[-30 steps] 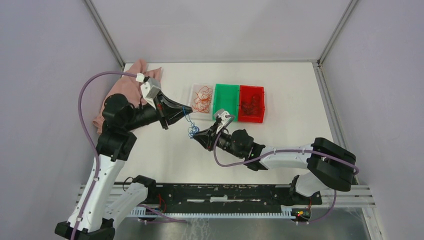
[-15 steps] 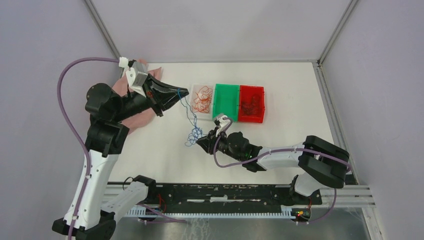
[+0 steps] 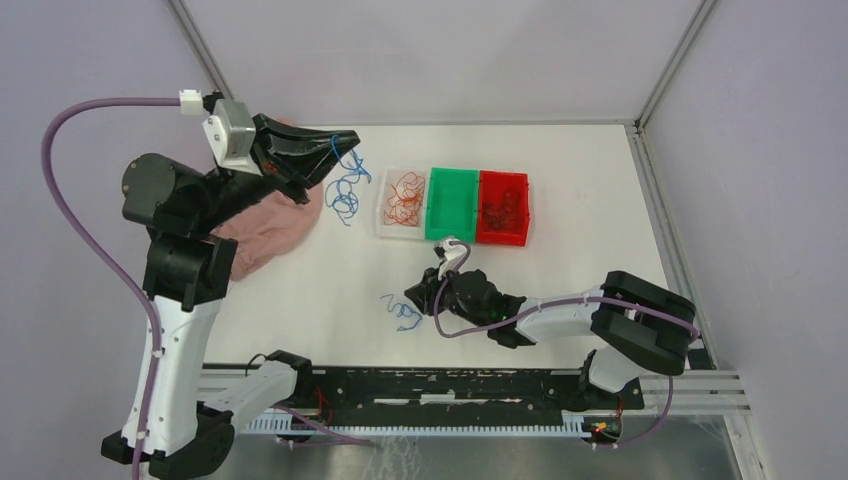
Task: Untangle the cables
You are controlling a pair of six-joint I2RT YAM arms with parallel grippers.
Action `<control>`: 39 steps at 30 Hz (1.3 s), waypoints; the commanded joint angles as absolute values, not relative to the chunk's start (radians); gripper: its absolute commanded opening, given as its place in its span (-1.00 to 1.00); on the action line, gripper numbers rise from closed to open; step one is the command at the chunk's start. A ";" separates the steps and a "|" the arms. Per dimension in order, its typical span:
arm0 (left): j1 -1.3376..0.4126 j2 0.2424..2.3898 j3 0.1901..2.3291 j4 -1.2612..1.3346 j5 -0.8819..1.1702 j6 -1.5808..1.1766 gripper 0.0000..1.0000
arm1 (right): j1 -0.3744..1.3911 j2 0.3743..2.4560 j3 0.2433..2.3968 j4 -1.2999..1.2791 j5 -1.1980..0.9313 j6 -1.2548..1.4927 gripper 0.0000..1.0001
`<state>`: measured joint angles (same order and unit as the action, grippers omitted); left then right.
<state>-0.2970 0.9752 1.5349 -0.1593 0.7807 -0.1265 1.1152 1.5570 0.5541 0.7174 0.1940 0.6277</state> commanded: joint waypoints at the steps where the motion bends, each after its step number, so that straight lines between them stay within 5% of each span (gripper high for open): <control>1: -0.300 0.994 1.648 -0.118 0.758 -0.073 -0.94 | 1.116 1.565 0.544 0.757 0.232 0.667 -0.38; 18: -0.300 0.857 1.333 -0.205 0.836 -0.024 -0.94 | 1.116 1.047 0.818 0.428 0.108 0.354 0.29; 34: -0.301 0.829 1.269 -0.231 0.862 -0.037 -0.94 | 1.115 1.238 1.051 0.422 0.011 0.271 0.31; 39: -0.300 0.825 1.268 -0.242 0.878 -0.036 -0.94 | 1.115 1.238 1.050 0.391 0.159 0.262 0.09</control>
